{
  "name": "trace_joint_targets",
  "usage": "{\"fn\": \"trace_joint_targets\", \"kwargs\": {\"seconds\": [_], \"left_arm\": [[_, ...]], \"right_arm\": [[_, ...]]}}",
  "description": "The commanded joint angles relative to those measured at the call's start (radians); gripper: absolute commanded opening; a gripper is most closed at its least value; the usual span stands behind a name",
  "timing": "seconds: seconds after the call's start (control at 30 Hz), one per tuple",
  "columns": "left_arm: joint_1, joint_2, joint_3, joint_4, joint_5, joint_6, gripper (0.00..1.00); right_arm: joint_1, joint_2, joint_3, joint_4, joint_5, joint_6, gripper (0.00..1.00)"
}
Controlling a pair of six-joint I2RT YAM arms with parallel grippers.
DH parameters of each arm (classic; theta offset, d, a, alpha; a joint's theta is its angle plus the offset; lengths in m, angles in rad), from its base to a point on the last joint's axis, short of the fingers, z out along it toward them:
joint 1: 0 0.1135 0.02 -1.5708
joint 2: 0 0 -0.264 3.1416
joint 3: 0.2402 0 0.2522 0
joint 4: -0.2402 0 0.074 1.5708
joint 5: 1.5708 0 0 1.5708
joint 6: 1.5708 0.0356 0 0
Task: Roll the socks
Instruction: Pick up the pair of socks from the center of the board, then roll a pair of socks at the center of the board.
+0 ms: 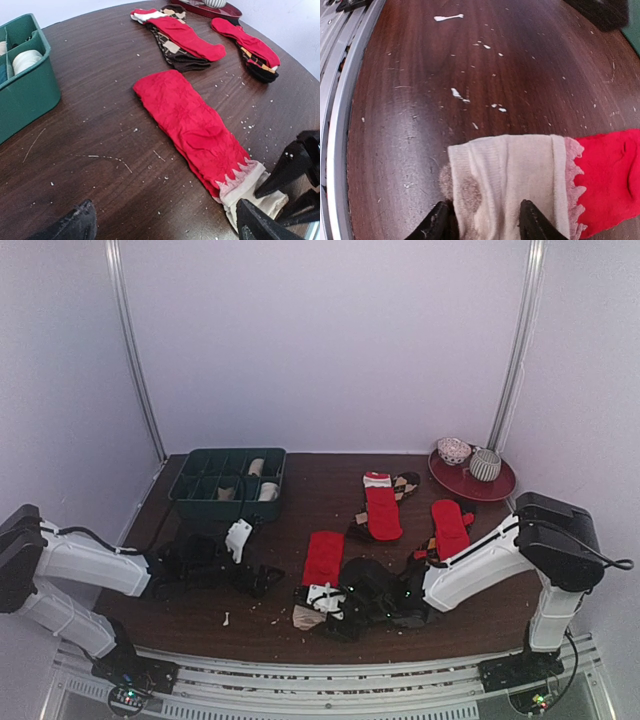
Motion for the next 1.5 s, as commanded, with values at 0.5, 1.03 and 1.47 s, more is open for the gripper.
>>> {"fn": "trace_joint_targets", "kwargs": {"seconds": [0.5,1.03,1.47], "left_arm": [[-0.073,0.050,-0.046,0.240,0.322,0.209,0.96],[-0.165,0.286,0.016,0.298,0.396,0.243,0.93],[-0.181,0.406,0.064,0.273,0.353,0.217,0.26]], "right_arm": [[-0.223,0.123,0.063,-0.192,-0.740,0.599,0.07],[-0.271,0.213,0.141,-0.317,-0.813,0.619,0.06],[-0.273,0.216,0.128,-0.292,-0.803,0.619,0.07]]}}
